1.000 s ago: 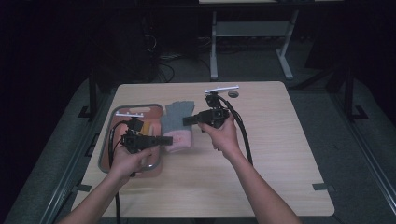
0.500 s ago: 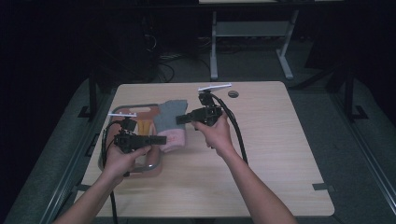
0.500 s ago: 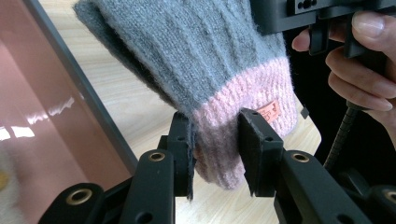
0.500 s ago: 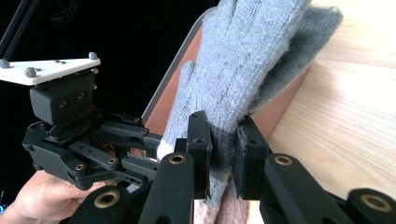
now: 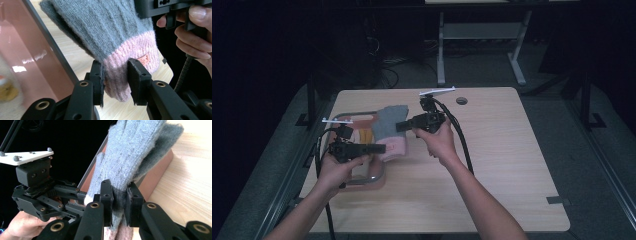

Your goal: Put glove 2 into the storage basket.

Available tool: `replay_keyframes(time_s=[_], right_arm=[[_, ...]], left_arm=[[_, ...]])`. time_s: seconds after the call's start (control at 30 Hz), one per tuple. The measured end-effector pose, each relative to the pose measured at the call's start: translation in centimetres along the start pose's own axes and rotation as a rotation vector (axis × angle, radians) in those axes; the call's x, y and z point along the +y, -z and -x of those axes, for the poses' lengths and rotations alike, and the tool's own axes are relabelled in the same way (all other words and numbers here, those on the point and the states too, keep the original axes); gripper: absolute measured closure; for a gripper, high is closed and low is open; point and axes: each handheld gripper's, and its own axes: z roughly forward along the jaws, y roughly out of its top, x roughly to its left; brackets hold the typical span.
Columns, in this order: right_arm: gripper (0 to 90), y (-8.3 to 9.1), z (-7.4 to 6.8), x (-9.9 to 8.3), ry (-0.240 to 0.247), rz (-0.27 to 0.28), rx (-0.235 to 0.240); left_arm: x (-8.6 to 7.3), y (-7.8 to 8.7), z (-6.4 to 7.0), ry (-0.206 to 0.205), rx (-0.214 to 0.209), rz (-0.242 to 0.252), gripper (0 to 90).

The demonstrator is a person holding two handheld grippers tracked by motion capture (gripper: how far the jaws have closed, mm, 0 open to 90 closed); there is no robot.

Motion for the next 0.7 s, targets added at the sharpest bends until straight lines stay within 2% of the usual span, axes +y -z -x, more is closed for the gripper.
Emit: replay_keyframes(time_s=[0.7], right_arm=[[78.6, -2.9, -1.7, 1.2, 0.019, -0.018, 0.033]], left_arm=[[-0.1, 3.0, -1.8, 0.014, 0.025, 0.021, 67.6]])
